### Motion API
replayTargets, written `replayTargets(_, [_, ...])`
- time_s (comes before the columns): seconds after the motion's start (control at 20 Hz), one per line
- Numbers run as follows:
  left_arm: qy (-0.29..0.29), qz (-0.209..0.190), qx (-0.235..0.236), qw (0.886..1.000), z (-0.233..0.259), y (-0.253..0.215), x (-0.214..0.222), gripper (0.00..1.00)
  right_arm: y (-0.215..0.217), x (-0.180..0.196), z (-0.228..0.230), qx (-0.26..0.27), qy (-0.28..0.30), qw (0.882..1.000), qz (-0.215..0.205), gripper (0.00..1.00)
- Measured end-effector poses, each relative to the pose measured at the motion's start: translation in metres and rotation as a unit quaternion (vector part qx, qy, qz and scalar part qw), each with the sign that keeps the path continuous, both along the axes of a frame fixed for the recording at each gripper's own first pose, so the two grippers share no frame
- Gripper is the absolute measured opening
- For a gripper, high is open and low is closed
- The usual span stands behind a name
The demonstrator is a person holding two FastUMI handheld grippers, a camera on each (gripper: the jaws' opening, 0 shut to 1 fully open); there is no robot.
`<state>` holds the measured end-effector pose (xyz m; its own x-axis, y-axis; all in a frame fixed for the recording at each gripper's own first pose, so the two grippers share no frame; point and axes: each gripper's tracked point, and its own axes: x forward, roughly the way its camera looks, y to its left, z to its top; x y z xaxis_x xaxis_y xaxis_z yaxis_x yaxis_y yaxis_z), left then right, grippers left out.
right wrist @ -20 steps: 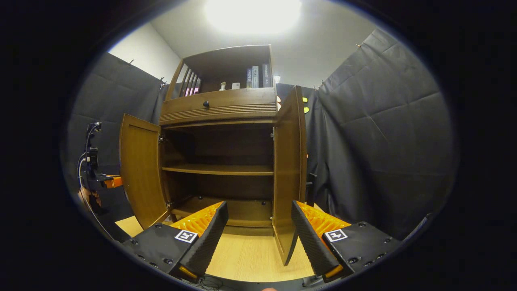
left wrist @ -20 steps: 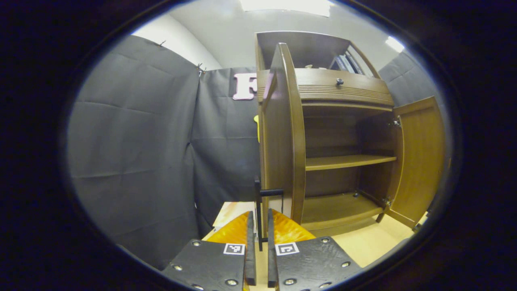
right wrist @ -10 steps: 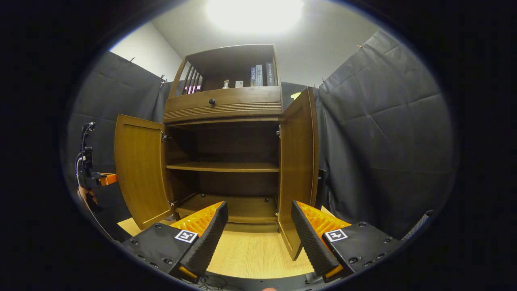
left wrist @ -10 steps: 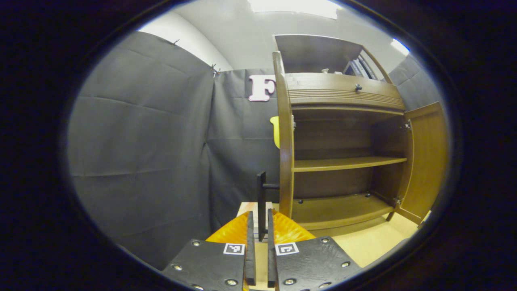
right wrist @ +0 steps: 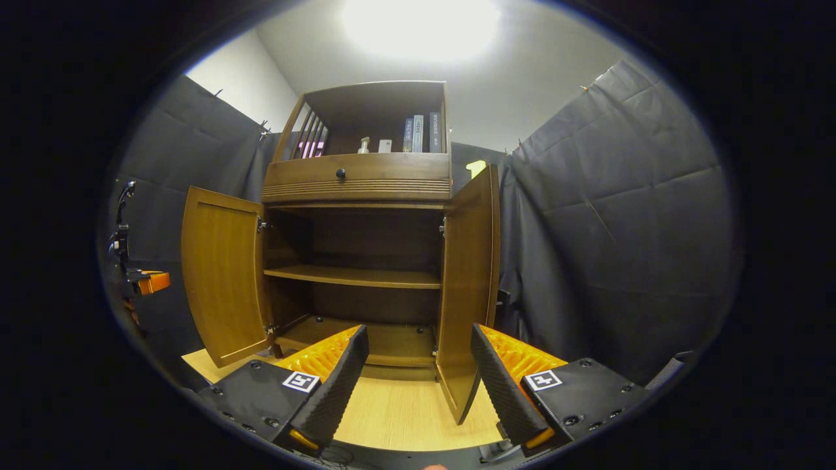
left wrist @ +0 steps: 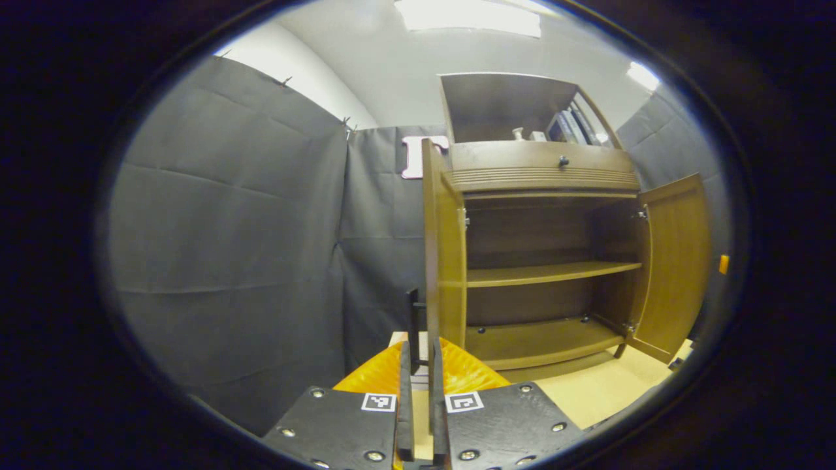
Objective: Open the right door of the double-door shoe cabinet with the right hand, and open the left door with the left hand.
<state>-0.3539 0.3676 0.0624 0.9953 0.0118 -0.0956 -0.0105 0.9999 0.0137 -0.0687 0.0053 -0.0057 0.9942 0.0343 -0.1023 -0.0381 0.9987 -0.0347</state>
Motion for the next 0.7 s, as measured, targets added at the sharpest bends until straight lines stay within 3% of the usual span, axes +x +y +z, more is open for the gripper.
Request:
replayTargets(0.15, [0.001,-0.012,0.000,1.000,0.007,-0.024,-0.027,0.15,-0.005,-0.004,0.003,0.009,0.000,1.000,0.008,0.99])
replayTargets(0.3, [-0.005,-0.018,0.000,1.000,0.019,-0.042,-0.050,0.16,-0.011,-0.006,0.001,0.015,0.002,1.000,0.011,0.95])
replayTargets(0.45, [-0.017,-0.015,0.002,1.000,0.028,-0.051,-0.069,0.15,-0.014,-0.007,-0.002,0.023,0.004,1.000,0.011,0.99])
replayTargets(0.55, [-0.022,-0.011,0.007,1.000,0.030,-0.054,-0.076,0.15,-0.018,-0.010,-0.005,0.025,0.006,1.000,0.011,0.95])
replayTargets(0.6, [-0.024,-0.010,0.008,1.000,0.029,-0.055,-0.076,0.12,-0.020,-0.011,-0.006,0.025,0.007,1.000,0.010,0.99])
replayTargets(0.7, [-0.028,-0.012,0.004,1.000,0.030,-0.060,-0.080,0.18,-0.024,-0.012,-0.006,0.028,0.006,1.000,0.008,0.95])
